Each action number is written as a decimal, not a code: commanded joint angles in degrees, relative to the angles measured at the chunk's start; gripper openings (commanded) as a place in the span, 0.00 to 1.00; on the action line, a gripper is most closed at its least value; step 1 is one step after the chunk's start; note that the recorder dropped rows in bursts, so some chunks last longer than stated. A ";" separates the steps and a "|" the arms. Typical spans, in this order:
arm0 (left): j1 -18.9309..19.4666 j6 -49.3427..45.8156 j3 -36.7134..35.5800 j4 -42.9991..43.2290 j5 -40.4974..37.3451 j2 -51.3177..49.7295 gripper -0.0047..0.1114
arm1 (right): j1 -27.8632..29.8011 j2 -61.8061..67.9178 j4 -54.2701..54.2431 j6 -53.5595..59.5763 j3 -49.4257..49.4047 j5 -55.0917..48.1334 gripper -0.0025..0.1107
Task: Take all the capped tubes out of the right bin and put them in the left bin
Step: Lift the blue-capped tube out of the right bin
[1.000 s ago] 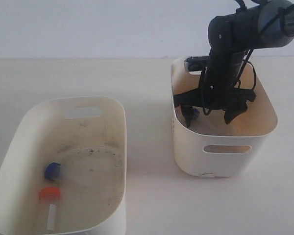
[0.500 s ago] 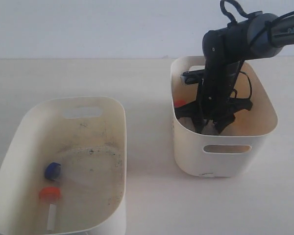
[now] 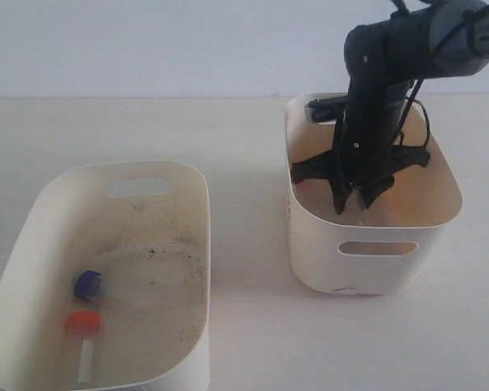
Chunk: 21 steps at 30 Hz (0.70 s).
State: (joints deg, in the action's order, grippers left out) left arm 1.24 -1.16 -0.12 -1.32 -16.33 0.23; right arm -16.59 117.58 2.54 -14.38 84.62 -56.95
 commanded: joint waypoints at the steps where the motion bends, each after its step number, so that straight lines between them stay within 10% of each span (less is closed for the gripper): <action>1: 0.20 0.24 0.12 -0.19 0.45 -0.23 0.08 | 0.07 -5.68 1.90 -0.46 0.05 -2.10 0.02; 21: 0.20 0.24 0.12 -0.19 0.24 -0.23 0.08 | -6.97 -24.40 -8.70 2.31 0.05 -2.25 0.02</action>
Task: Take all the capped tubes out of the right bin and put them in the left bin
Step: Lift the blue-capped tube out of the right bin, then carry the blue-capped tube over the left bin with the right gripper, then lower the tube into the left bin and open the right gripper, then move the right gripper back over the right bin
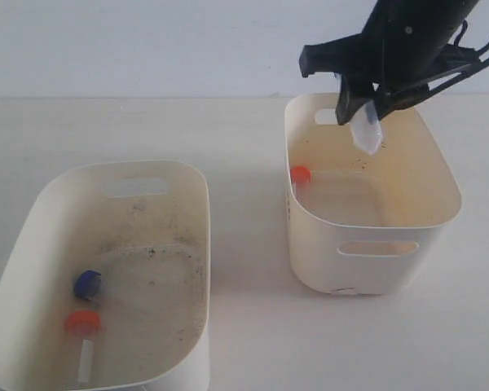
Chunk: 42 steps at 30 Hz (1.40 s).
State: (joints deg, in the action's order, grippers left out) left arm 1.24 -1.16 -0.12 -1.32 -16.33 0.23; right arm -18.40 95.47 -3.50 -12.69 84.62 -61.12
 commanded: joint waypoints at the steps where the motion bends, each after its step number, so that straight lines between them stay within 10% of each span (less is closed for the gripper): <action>1: 0.20 0.24 0.12 -0.19 0.24 -0.23 0.08 | -7.32 -2.28 -3.22 0.62 0.05 2.49 0.02; 13: 0.20 0.24 0.12 -0.19 0.24 -0.23 0.08 | -30.82 3.42 -4.81 0.87 0.05 13.44 0.04; 20: 0.20 0.24 0.12 -0.19 0.24 -0.23 0.08 | -32.09 8.51 -6.51 0.76 0.05 14.27 0.83; 25: 0.20 0.24 0.12 -0.19 0.49 -0.23 0.08 | -31.49 7.38 -4.23 1.35 0.05 14.40 0.60; 31: 0.20 0.24 0.12 -0.19 0.39 -0.23 0.08 | -27.75 1.30 10.92 -0.43 0.05 10.40 0.01; 42: 0.20 0.24 0.12 -0.19 0.39 -0.23 0.08 | -7.54 -1.59 14.65 -4.90 0.05 8.66 0.03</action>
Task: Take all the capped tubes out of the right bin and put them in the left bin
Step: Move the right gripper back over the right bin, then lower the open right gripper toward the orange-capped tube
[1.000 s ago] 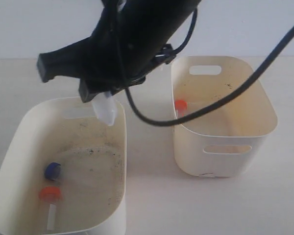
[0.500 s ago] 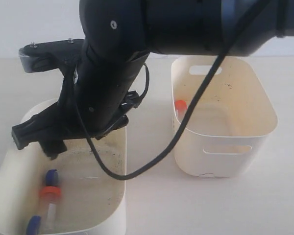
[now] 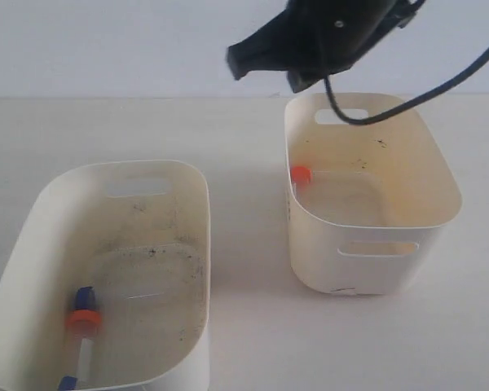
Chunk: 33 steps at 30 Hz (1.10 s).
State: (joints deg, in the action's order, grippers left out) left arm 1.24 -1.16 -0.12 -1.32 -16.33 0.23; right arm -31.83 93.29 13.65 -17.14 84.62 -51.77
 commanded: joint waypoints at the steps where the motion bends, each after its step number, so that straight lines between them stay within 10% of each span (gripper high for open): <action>1: 0.20 0.24 0.12 -0.19 0.39 -0.23 0.08 | 7.41 0.90 -3.29 -0.45 0.05 -0.68 0.03; 15: 0.20 0.24 0.12 -0.19 0.39 -0.23 0.08 | 18.09 12.25 -19.15 11.65 0.05 -6.86 0.03; 33: 0.20 0.24 0.12 -0.19 0.13 -0.23 0.08 | 18.18 18.22 -22.62 13.98 0.05 -1.59 0.03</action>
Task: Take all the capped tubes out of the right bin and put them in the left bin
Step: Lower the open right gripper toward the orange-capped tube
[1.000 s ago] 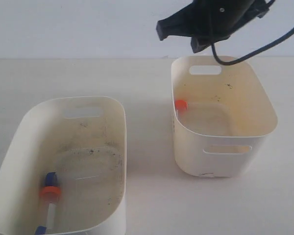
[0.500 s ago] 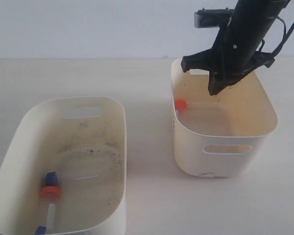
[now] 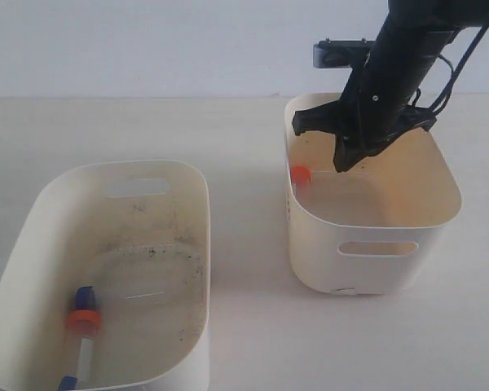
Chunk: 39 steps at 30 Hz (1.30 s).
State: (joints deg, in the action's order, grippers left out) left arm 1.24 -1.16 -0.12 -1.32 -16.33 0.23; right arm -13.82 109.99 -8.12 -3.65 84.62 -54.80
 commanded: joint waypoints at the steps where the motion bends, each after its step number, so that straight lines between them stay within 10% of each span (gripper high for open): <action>1: 0.20 0.24 0.12 -0.19 0.13 -0.23 0.08 | 0.17 1.92 -1.19 0.79 0.05 1.69 0.03; 30: 0.20 0.24 0.12 -0.19 0.13 -0.23 0.08 | 0.17 8.28 -2.25 0.32 0.05 5.13 0.04; 39: 0.20 0.24 0.12 -0.19 0.29 -0.23 0.08 | 0.17 8.55 -4.85 3.65 0.05 6.09 0.63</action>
State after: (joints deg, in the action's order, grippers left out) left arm 1.24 -1.16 -0.12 -1.32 -16.33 0.23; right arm -13.71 118.76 -10.54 -2.20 84.62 -49.38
